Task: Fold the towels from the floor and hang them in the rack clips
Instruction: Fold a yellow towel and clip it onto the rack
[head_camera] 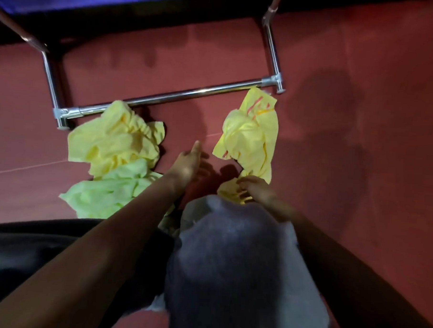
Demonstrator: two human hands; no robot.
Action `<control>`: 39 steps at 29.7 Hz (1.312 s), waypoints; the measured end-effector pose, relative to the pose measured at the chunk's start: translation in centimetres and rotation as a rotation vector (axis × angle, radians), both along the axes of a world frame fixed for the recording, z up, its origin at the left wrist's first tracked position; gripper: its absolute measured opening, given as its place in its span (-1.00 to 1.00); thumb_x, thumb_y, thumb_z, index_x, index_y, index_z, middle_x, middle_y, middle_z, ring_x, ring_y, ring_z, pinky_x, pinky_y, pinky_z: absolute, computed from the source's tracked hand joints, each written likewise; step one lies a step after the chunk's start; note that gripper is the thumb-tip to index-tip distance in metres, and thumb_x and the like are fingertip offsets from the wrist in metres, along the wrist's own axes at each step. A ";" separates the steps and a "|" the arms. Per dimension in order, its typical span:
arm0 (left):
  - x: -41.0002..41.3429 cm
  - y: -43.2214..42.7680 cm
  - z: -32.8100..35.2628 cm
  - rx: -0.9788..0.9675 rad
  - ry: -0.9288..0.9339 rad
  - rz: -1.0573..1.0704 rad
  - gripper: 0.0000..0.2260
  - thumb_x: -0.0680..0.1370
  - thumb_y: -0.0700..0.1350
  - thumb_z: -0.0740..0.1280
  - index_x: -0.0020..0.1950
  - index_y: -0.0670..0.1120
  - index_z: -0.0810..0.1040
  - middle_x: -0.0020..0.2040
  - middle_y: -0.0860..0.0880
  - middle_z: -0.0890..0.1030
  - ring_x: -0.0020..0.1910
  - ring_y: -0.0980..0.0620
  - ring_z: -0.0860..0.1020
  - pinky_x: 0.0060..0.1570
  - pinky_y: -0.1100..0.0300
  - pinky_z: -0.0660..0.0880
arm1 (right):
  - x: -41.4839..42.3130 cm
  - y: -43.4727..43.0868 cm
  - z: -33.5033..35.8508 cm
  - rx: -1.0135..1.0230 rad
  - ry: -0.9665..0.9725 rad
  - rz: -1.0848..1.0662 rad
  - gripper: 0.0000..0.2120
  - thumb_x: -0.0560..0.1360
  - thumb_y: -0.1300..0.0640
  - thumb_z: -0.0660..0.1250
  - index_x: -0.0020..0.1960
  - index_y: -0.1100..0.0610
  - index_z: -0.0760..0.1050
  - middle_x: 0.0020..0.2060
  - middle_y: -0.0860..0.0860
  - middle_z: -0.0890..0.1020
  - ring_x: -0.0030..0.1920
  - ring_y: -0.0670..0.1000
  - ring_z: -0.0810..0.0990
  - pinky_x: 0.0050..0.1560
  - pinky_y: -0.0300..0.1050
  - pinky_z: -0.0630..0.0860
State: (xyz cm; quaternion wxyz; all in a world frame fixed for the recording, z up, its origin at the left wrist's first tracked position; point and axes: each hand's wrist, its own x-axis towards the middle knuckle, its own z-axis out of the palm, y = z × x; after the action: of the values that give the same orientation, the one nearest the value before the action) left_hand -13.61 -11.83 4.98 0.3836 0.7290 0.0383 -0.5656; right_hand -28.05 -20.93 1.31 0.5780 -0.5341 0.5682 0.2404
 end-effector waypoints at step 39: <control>2.7 1.1 -2.4 -0.142 0.135 0.105 -0.78 0.61 -0.02 0.04 -0.07 -0.02 0.43 -0.33 0.07 0.58 -0.48 0.23 0.53 -0.37 0.32 0.38 | 5.9 -2.6 -2.5 -0.647 -0.378 0.022 -0.88 0.41 0.30 0.31 -0.20 0.10 0.51 -0.23 0.06 0.61 -0.18 -0.19 0.58 -0.03 -0.17 0.49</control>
State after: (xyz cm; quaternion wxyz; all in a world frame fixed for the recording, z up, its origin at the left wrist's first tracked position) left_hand -10.94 -10.72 2.61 0.4601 0.6573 0.0619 -0.5937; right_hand -22.11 -23.56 -1.23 0.4714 -0.7302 0.4923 -0.0481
